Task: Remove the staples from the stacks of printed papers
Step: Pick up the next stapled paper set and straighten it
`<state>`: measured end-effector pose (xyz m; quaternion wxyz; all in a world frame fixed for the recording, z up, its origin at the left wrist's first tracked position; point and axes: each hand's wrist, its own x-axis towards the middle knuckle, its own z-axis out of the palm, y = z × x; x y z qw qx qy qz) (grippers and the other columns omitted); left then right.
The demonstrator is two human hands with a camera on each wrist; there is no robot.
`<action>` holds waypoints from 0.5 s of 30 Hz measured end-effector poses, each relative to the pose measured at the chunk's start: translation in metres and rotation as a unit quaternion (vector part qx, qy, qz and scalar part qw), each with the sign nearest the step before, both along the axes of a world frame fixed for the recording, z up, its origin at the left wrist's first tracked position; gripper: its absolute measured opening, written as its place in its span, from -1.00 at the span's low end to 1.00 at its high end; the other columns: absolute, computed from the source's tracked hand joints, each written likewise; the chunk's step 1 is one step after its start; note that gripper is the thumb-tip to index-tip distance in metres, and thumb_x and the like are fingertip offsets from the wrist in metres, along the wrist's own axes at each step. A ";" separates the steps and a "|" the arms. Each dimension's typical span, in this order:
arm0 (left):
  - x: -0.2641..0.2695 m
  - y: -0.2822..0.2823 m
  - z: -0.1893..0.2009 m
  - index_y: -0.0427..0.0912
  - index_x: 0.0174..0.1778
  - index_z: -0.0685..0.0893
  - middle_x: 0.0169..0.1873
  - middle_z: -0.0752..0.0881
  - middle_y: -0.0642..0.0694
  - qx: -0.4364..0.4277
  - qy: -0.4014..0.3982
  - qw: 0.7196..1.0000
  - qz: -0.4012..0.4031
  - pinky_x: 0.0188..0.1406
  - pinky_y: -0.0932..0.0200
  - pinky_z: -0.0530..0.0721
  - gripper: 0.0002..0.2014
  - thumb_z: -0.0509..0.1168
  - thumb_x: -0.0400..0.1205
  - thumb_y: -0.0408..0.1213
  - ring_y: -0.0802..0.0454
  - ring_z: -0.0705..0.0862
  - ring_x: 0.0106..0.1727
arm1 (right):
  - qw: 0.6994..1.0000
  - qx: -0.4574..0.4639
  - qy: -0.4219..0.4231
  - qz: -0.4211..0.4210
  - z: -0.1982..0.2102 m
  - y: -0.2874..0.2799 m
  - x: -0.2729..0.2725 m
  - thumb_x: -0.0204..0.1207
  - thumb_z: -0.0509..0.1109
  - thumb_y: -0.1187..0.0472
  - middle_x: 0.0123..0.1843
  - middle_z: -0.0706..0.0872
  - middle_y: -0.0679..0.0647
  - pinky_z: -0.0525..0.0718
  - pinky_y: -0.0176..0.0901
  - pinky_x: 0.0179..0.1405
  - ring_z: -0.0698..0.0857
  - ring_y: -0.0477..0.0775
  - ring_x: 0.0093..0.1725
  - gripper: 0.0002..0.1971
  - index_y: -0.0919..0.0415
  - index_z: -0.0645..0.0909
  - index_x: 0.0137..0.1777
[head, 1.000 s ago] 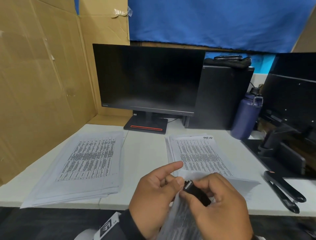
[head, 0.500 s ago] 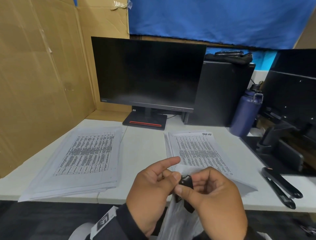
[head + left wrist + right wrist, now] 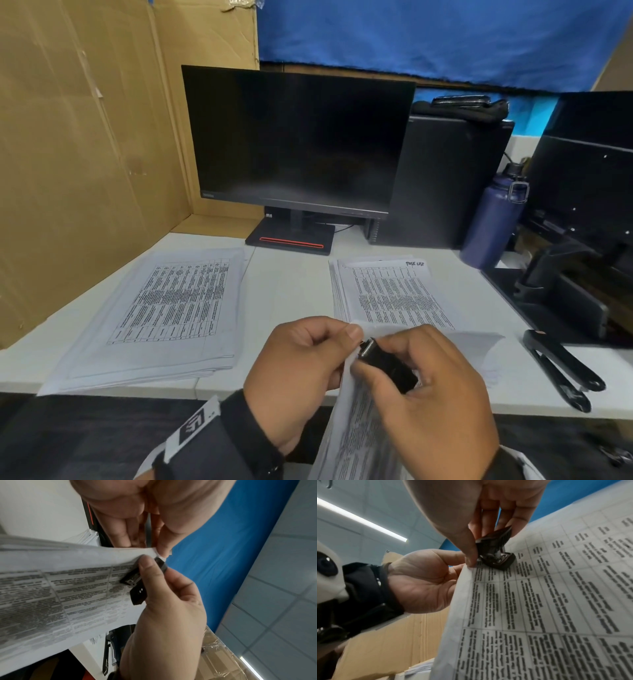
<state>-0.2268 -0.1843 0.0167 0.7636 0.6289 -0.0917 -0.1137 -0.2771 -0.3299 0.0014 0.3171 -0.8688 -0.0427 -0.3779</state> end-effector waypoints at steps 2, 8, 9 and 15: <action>-0.001 0.000 -0.001 -0.16 -0.29 0.89 -0.32 0.81 -0.22 0.011 0.010 1.000 -0.002 -0.03 -0.03 0.77 -0.77 0.43 0.67 -0.31 -0.06 0.73 -0.28 | 0.998 0.057 0.032 0.000 0.000 0.001 -0.001 0.18 0.76 0.06 -0.20 0.70 -0.22 0.53 -0.52 -0.20 0.67 -0.23 -0.15 -0.69 -0.11 0.64 -0.25; -0.003 -0.001 -0.005 -0.17 -0.34 0.88 -0.35 0.82 -0.20 -0.021 0.053 0.998 -0.015 -0.28 0.17 0.80 -0.73 0.41 0.67 -0.37 0.01 0.78 -0.35 | 0.951 0.274 0.135 0.046 0.003 0.005 0.001 0.11 0.80 0.25 -0.34 0.81 -0.02 0.74 -0.22 -0.27 0.73 -0.05 -0.37 -0.65 -0.06 0.73 -0.22; -0.003 -0.001 -0.005 -0.17 -0.35 0.88 -0.35 0.83 -0.19 -0.024 0.051 0.998 -0.012 -0.28 0.18 0.79 -0.72 0.40 0.67 -0.37 0.02 0.79 -0.35 | 0.942 0.298 0.144 0.059 0.004 0.005 0.002 0.13 0.79 0.29 -0.34 0.82 0.04 0.74 -0.24 -0.30 0.74 -0.02 -0.37 -0.69 0.02 0.74 -0.25; -0.002 0.001 -0.002 -0.17 -0.39 0.87 -0.36 0.83 -0.16 -0.013 0.033 0.999 0.002 -0.27 0.23 0.77 -0.69 0.40 0.67 -0.40 0.04 0.80 -0.32 | 0.901 0.375 0.180 0.122 0.009 0.002 0.005 0.23 0.73 0.39 -0.33 0.83 0.16 0.72 -0.35 -0.37 0.75 -0.01 -0.39 -0.79 0.21 0.76 -0.23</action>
